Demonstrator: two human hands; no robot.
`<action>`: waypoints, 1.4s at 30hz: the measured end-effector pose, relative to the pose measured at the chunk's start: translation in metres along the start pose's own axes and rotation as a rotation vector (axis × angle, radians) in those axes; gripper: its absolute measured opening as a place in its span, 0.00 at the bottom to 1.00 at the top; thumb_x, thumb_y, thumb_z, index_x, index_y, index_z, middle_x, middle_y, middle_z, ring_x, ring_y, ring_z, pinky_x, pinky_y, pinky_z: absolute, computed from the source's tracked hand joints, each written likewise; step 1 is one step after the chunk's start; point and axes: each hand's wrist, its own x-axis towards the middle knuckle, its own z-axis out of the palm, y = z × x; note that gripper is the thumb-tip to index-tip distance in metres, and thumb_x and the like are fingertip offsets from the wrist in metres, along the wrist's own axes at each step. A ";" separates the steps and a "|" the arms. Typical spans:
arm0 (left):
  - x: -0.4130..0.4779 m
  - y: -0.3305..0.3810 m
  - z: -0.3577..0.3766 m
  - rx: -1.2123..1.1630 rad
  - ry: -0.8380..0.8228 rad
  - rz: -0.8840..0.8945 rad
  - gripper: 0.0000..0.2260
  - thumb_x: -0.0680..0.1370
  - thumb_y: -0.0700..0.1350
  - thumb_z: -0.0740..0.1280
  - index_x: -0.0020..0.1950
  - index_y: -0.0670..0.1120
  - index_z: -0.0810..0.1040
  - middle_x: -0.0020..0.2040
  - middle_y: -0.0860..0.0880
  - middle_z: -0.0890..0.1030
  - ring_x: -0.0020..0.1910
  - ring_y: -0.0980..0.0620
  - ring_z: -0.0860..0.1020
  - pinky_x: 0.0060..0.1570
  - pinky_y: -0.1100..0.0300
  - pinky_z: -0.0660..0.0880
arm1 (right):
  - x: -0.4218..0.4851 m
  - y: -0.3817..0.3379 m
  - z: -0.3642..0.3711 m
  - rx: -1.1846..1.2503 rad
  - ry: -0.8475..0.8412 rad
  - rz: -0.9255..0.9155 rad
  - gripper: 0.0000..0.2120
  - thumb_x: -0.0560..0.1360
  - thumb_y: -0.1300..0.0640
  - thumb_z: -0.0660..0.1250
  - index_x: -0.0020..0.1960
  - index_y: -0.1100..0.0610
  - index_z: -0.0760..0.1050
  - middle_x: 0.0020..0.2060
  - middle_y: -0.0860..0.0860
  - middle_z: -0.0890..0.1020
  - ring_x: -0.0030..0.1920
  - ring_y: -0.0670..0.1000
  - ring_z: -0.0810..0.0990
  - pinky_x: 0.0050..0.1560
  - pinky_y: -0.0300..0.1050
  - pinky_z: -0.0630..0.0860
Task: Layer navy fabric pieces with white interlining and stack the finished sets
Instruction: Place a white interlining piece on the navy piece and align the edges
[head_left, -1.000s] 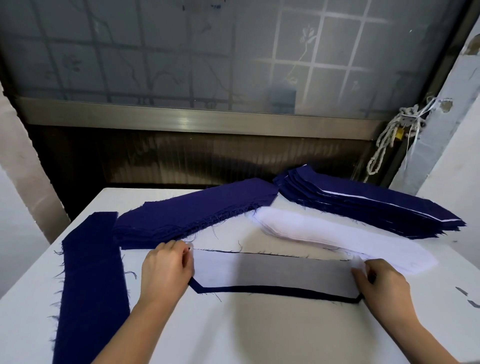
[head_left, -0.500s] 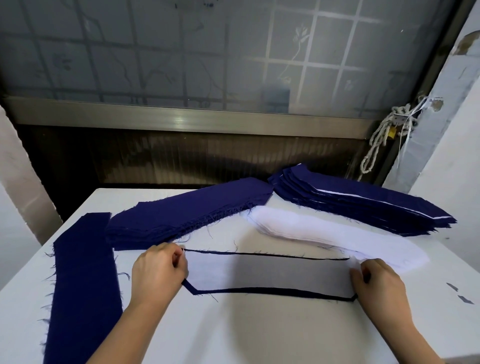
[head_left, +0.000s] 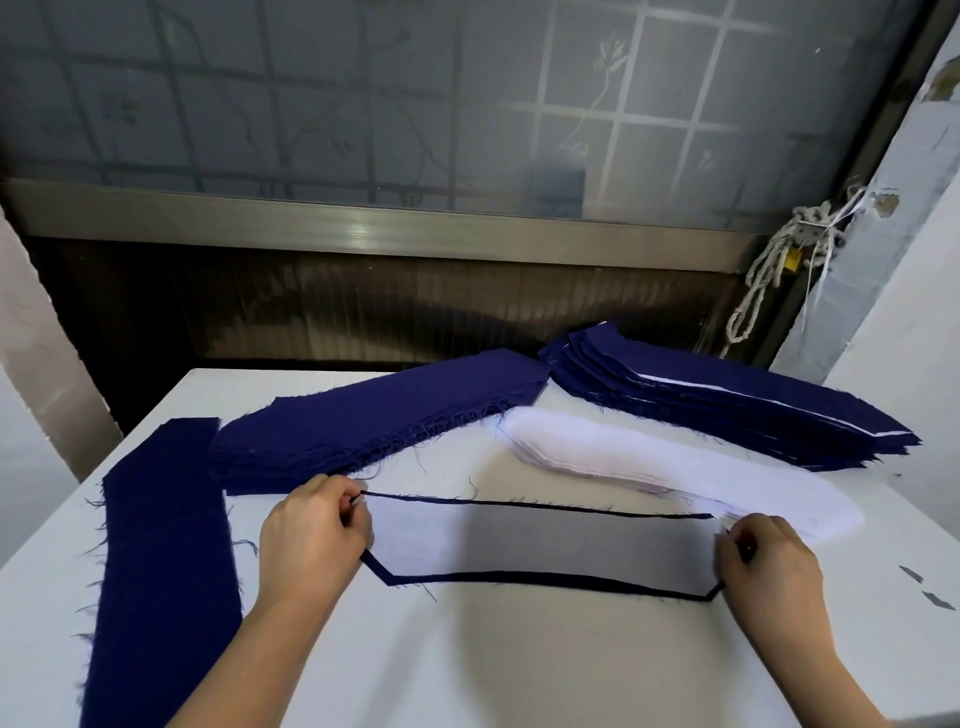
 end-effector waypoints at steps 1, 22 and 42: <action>0.000 0.000 0.000 -0.005 0.006 -0.002 0.05 0.73 0.40 0.73 0.46 0.48 0.83 0.37 0.56 0.78 0.34 0.51 0.76 0.33 0.59 0.70 | 0.000 0.000 0.000 -0.006 0.003 0.000 0.12 0.73 0.65 0.68 0.34 0.56 0.68 0.35 0.50 0.72 0.32 0.53 0.72 0.34 0.49 0.67; 0.002 -0.003 0.002 0.032 0.066 0.095 0.10 0.69 0.35 0.74 0.49 0.44 0.82 0.46 0.50 0.76 0.42 0.47 0.75 0.37 0.57 0.69 | 0.000 0.000 0.005 -0.039 0.020 0.015 0.11 0.71 0.69 0.64 0.51 0.59 0.75 0.47 0.54 0.76 0.41 0.59 0.74 0.41 0.48 0.69; 0.003 -0.002 0.013 0.111 -0.053 0.272 0.12 0.74 0.48 0.72 0.33 0.51 0.74 0.32 0.58 0.71 0.32 0.56 0.73 0.27 0.62 0.69 | 0.094 -0.139 0.097 -0.232 -0.483 -0.420 0.09 0.80 0.59 0.59 0.56 0.60 0.75 0.53 0.56 0.75 0.48 0.54 0.75 0.50 0.44 0.71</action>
